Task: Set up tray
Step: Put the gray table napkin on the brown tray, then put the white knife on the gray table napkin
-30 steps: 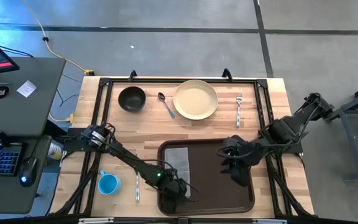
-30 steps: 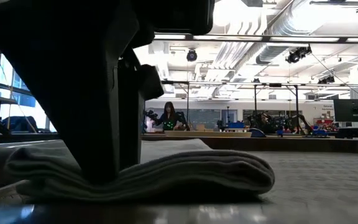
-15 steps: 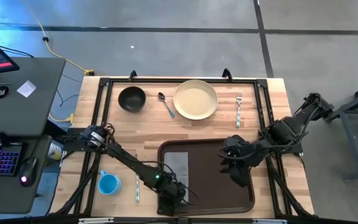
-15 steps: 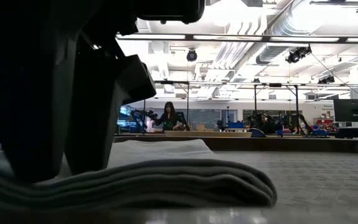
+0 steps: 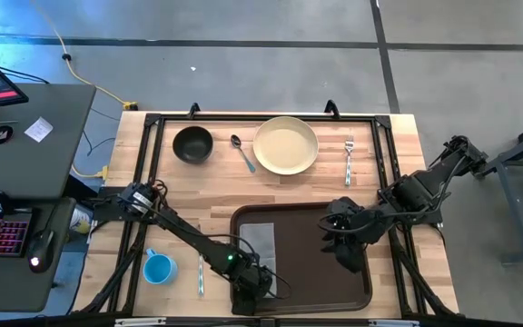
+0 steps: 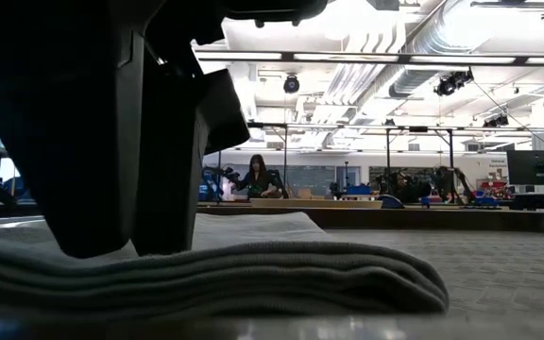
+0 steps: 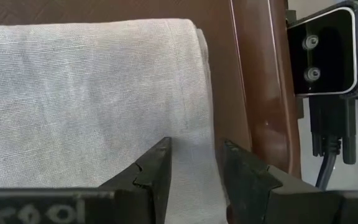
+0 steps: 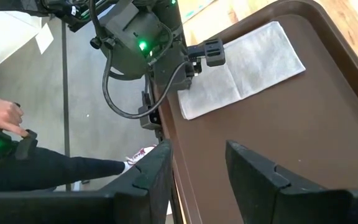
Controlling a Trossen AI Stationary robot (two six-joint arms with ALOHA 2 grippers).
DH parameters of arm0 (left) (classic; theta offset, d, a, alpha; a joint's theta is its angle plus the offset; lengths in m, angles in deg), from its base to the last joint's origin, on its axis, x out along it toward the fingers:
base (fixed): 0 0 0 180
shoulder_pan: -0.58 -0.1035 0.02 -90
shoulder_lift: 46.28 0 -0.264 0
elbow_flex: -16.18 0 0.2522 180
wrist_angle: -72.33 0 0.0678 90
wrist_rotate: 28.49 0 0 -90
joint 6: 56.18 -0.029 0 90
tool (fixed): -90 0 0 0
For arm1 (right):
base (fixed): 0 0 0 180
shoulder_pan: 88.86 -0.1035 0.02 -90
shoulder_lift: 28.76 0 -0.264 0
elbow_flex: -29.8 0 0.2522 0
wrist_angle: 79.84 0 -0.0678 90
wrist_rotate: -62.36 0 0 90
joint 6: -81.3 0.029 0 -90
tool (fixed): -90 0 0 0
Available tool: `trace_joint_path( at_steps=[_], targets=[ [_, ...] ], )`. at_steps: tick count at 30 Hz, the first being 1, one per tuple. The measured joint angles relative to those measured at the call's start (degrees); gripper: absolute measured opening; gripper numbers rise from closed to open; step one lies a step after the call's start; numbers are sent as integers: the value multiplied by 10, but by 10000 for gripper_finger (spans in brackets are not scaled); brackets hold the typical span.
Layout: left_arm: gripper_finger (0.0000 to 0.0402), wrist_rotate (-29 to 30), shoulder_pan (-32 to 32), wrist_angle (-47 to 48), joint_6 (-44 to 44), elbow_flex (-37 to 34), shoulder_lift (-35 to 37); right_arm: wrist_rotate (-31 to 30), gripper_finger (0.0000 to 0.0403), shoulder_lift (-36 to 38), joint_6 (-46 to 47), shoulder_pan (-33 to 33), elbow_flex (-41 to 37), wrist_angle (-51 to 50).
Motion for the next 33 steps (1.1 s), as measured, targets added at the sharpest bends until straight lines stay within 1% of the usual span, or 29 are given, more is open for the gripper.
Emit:
trace_joint_path(
  at_steps=[8, 16, 21, 25, 27, 29, 31, 33],
  targets=[
    [168, -14, 0, -3, 12, 0, 1, -2, 140, 0, -8, 0, 0, -5],
    [168, -19, -5, 7, 24, 0, 40, -11, 140, 0, -8, 0, 0, -31],
    [168, 4, -8, 60, 24, 0, 74, -12, 140, 0, -16, 0, 0, -32],
    [168, 52, -8, 134, 42, 1, 109, -26, 140, 0, -23, 1, 0, -33],
    [168, 73, -8, 176, 92, 1, 128, -36, 140, 0, -24, 2, 0, -33],
    [168, 89, -11, 217, 169, 1, 142, -47, 140, 0, -29, 2, 0, -34],
    [168, 94, -12, 271, 278, 1, 148, -59, 140, 0, -35, 2, 0, -35],
    [168, 93, -12, 331, 409, 1, 148, -75, 140, 0, -41, 2, 0, -35]
  ],
)
